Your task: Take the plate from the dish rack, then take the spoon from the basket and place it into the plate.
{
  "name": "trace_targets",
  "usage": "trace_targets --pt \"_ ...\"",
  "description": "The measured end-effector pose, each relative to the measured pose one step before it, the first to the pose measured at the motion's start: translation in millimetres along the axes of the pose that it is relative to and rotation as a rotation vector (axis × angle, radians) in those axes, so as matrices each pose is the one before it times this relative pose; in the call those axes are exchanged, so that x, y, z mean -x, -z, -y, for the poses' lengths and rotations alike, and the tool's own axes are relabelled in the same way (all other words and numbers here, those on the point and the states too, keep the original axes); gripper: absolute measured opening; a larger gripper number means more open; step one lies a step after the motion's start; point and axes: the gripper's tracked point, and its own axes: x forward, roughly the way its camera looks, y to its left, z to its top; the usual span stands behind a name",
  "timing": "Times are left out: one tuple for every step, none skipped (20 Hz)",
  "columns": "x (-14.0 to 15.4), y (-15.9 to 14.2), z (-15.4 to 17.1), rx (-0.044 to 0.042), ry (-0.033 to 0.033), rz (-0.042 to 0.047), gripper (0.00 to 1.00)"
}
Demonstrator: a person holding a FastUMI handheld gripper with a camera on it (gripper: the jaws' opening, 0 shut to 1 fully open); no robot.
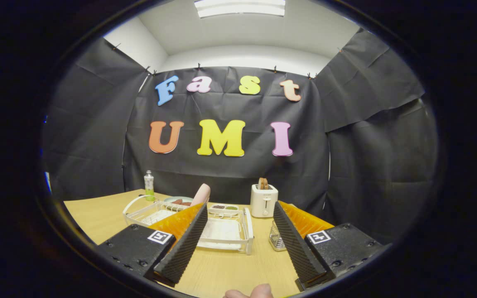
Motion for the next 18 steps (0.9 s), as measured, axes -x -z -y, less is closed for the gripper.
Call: trace_targets --pt "-1.27 -0.19 0.49 -0.00059 -0.00072 -0.00109 1.0" --pt "-1.24 -1.0 -0.69 0.00008 -0.00222 -0.00151 1.0" --pt "-0.59 -0.56 -0.81 0.001 -0.00204 -0.00149 1.0" --pt "-1.84 -1.06 -1.12 0.0009 -0.00404 -0.00113 1.0" --pt "-1.21 -0.99 -0.74 0.00183 -0.00217 -0.0009 1.0" --pt "-1.48 -2.6 -1.04 0.00305 -0.00296 -0.00012 1.0" --pt "-2.05 -1.69 -1.1 0.00353 -0.00435 0.00143 1.0" --pt "-1.24 -4.71 -2.14 0.00193 -0.00594 0.00273 1.0" --pt "-3.52 -3.74 -1.51 -0.00027 -0.00679 0.00165 1.0" --pt "-3.05 -3.49 -0.79 0.00194 -0.00578 -0.00327 1.0" --pt "-3.73 -4.56 -1.42 -0.00079 -0.00813 -0.00218 1.0" --pt "-4.05 -6.46 -1.19 0.00289 -0.00762 -0.00271 1.0" --pt "-4.72 -4.85 -2.05 0.00521 -0.0105 -0.00699 1.0" --pt "-5.36 -5.8 -2.24 0.00256 -0.01336 -0.01127 1.0" --pt "-6.77 -5.87 -3.04 0.00465 -0.01423 -0.01113 1.0" --pt "-6.98 -7.95 -3.22 0.00314 -0.01704 -0.01076 1.0" --pt "-7.58 -6.47 -3.24 0.00128 -0.01472 -0.01529 1.0" --pt "-8.41 -7.8 -3.82 -0.00079 -0.0192 -0.01238 1.0"
